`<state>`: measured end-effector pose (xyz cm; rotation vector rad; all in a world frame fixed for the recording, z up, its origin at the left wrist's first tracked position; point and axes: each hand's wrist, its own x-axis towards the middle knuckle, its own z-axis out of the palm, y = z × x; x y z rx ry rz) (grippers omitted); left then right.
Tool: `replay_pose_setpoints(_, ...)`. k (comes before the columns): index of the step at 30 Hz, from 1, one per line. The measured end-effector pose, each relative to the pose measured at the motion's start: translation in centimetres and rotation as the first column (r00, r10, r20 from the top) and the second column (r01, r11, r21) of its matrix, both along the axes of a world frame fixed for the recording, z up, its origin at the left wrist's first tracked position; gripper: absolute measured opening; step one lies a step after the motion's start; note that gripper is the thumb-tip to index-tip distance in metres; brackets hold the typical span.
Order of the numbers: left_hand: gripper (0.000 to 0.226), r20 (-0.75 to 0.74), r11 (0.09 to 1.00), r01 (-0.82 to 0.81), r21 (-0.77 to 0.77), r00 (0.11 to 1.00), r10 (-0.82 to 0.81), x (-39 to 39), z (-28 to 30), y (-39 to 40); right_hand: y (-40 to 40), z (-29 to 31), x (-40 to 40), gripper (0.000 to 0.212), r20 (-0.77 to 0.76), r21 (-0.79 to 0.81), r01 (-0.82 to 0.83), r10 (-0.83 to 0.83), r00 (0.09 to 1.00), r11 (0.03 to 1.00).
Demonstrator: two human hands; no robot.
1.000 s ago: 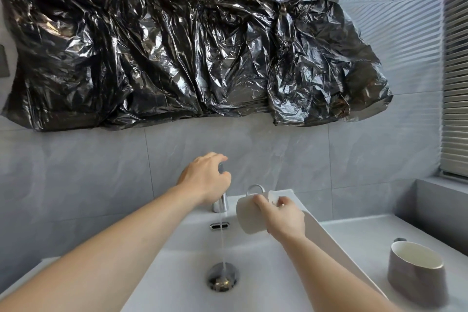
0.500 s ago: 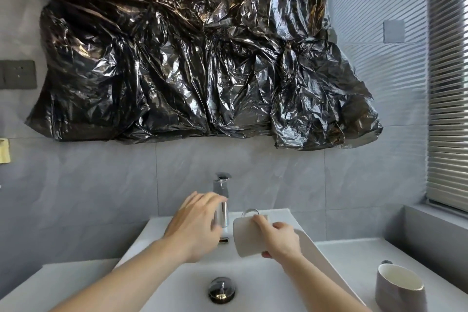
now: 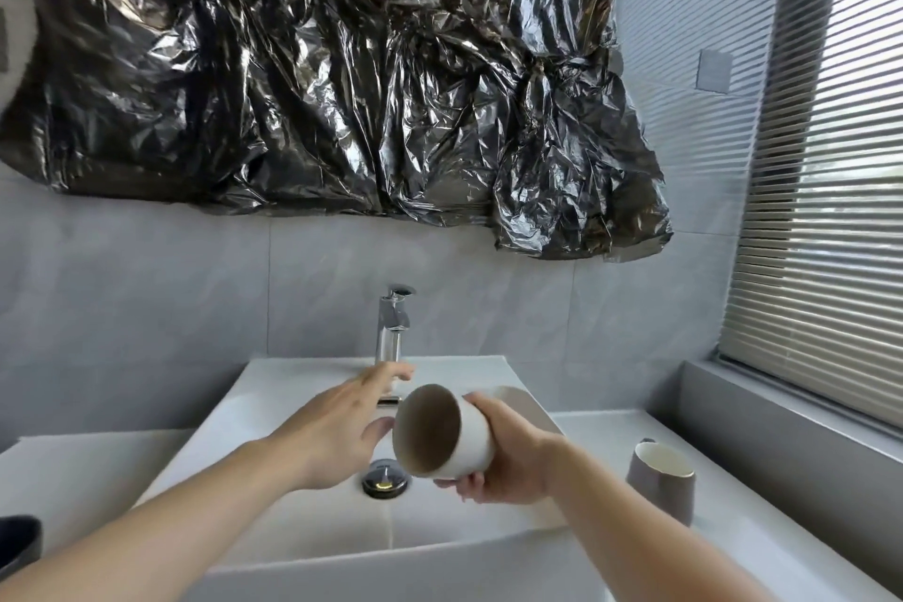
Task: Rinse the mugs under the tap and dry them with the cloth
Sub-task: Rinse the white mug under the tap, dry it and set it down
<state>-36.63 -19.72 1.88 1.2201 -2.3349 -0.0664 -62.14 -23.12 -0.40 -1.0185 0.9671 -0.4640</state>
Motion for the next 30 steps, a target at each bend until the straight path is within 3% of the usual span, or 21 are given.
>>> replay_pose_setpoints(4, 0.04, -0.027, 0.991, 0.133, 0.015, 0.991, -0.133, -0.9, -1.1, -0.4, -0.7, -0.9, -0.3, 0.067, -0.043, 0.017, -0.165, 0.166, 0.985, 0.986)
replay_pose_setpoints(7, 0.023, -0.179, 0.983, 0.184, 0.016, 0.968, -0.178, -1.6, -1.8, -0.2, -1.0, -1.1, -0.8, 0.064, -0.043, 0.031, -0.227, 0.228, 0.973, 0.973)
replay_pose_setpoints(9, 0.023, -0.309, 0.978, 0.201, 0.049, 0.935, -0.177, -2.2, -1.9, 0.1, -1.1, -1.0, -1.0, 0.061, -0.033, 0.028, -0.234, 0.235, 0.972, 0.972)
replay_pose_setpoints(14, 0.029, -0.666, 0.972, 0.103, 0.211, 0.743, 0.065, -4.2, -0.7, 0.6, -0.2, -0.1, -1.1, 0.066, -0.014, -0.038, -0.086, 0.086, 0.996, 0.996)
replay_pose_setpoints(17, 0.034, -0.754, 0.902, 0.11, 0.418, 0.597, 0.276, -5.6, 0.2, 0.4, 2.2, 1.4, -2.1, 0.061, 0.004, -0.041, 0.104, -0.104, 0.995, 0.994)
replay_pose_setpoints(19, 0.038, -0.766, 0.871, 0.109, 0.48, 0.536, 0.355, -5.9, 0.4, 0.4, 4.5, 2.6, -3.4, 0.057, -0.083, -0.162, 0.219, -0.235, 0.969, 0.962)
replay_pose_setpoints(21, 0.03, -0.749, 0.87, 0.09, 0.484, 0.557, 0.359, -6.0, 0.4, 0.6, 6.9, 3.1, -5.5, 0.042, -0.202, -0.476, 0.297, -0.432, 0.879, 0.828)
replay_pose_setpoints(22, 0.03, -0.734, 0.874, 0.074, 0.48, 0.579, 0.355, -6.0, 0.3, 0.9, 8.3, 3.0, -6.8, 0.032, -0.234, -0.658, 0.28, -0.543, 0.806, 0.699)
replay_pose_setpoints(24, 0.035, -0.714, 0.878, 0.03, 0.478, 0.595, 0.369, -6.0, 0.2, 1.3, 11.4, 2.0, -9.7, 0.014, -0.269, -0.898, 0.107, -0.726, 0.633, 0.427)
replay_pose_setpoints(25, 0.036, -0.711, 0.876, 0.014, 0.482, 0.591, 0.381, -6.0, 0.1, 1.6, 13.0, 1.2, -11.2, 0.009, -0.308, -0.932, -0.006, -0.779, 0.547, 0.364)
replay_pose_setpoints(27, 0.036, -0.709, 0.872, -0.021, 0.489, 0.573, 0.411, -5.9, 0.1, 2.2, 15.6, -1.3, -13.8, 0.008, -0.475, -0.88, -0.203, -0.775, 0.417, 0.43)
replay_pose_setpoints(30, 0.033, -0.7, 0.874, -0.071, 0.481, 0.568, 0.432, -5.6, 0.2, 3.2, 18.5, -5.2, -16.0, 0.042, -0.789, -0.614, -0.355, -0.529, 0.312, 0.705)
